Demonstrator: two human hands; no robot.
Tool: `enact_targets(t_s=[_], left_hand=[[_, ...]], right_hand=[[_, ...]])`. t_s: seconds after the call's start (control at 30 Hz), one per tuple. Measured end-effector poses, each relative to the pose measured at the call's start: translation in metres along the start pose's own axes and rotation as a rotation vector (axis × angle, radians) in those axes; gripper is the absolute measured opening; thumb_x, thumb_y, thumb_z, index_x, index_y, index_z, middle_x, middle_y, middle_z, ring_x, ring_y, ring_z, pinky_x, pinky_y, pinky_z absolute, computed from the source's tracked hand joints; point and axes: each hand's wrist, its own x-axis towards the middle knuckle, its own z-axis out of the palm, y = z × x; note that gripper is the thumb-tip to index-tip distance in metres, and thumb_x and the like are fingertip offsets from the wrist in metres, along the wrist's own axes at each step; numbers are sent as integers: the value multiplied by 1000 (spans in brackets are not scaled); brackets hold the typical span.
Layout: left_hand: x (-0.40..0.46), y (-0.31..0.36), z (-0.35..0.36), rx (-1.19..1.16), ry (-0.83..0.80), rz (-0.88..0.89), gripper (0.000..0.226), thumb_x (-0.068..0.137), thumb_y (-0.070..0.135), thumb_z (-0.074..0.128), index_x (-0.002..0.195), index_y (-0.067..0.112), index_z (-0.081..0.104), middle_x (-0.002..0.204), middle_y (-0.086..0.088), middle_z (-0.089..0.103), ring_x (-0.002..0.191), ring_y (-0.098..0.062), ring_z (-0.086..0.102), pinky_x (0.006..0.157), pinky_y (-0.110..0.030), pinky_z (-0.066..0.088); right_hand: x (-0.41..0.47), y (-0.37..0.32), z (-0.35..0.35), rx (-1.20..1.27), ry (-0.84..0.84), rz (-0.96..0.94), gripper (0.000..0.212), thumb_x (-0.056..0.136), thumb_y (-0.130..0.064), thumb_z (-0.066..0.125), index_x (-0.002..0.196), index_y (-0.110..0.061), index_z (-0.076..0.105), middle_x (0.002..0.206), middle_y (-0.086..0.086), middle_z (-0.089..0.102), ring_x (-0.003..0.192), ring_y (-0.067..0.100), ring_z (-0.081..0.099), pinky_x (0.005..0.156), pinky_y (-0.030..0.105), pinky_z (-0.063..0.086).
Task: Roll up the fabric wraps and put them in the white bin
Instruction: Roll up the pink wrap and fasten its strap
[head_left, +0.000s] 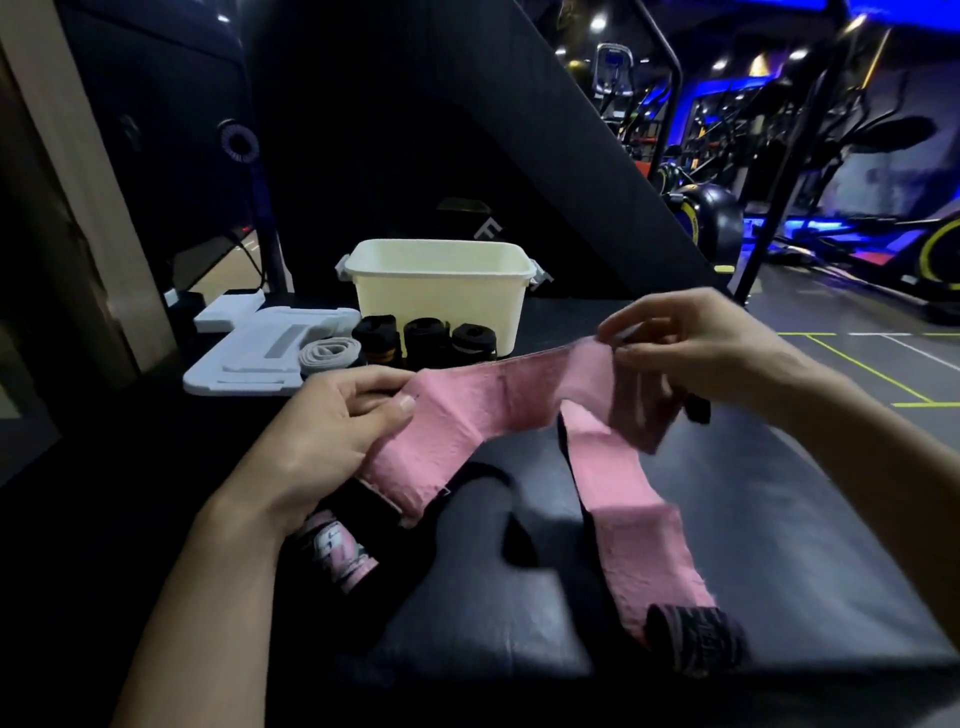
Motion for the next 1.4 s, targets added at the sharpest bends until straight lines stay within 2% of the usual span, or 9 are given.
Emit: enact_targets(t_s=[0.13,0.27,0.5,0.63,0.83,1.03,1.13,1.23,1.4], left_hand=[[9,2,40,-164,-74,2,22,96,1,65,108,16,74,90,-1,79,82,-4,67,74,-10,53],[17,1,77,-315,-145,-26,23,97,1,61,113,12,74,104,-12,78,88,-14,69,78,-20,57],[14,1,139,-520,-353,-208,23,99,1,58,119,10,66,96,-14,63,73,-24,55,61,-29,44],[3,-4,158,-507,-465,-275,26,99,-2,55,121,12,59,79,6,66,60,-4,57,46,-18,44],[11,-13,160,-381,-454,-319,17,102,6,56,116,15,58,71,5,51,47,-2,42,41,-19,37],[11,-23,158,-267,-452,-385,23,98,0,54,118,11,54,80,-10,50,51,-10,50,39,-23,46],[10,-27,159,-203,-477,-423,26,95,-2,51,118,9,51,78,-10,55,51,-15,55,41,-26,50],[8,-27,159,-171,-501,-438,26,94,-2,50,117,9,50,81,-14,57,51,-18,58,42,-27,51],[7,-27,158,-137,-494,-439,25,92,-2,51,114,10,51,78,-11,57,47,-18,59,42,-28,51]], right_hand=[[18,31,-28,-320,72,-17,37,84,-5,73,85,-42,75,80,-7,72,72,14,69,66,30,55],[25,58,-38,-501,145,15,31,84,-4,70,98,-30,77,84,-3,72,81,21,69,74,24,46],[56,80,-46,-777,234,-109,16,83,-9,67,92,-19,76,95,8,66,91,37,64,76,43,53],[89,85,-29,-858,155,-203,11,88,-14,61,86,-21,69,96,4,55,86,37,62,71,48,55],[140,96,25,-916,-114,-300,11,87,-12,67,89,-20,73,99,5,60,94,31,64,82,41,52],[156,115,68,-891,-281,-195,23,84,-8,70,103,-20,75,106,4,57,102,29,63,82,46,55],[149,125,74,-780,-193,-156,41,78,-5,73,115,-19,67,117,8,51,97,34,63,82,46,54],[139,125,67,-694,-59,-151,49,74,-18,84,115,-16,56,119,9,45,88,40,62,77,49,54],[117,115,44,-755,-58,349,39,83,-44,76,82,-10,58,91,12,63,94,37,69,74,41,57]])
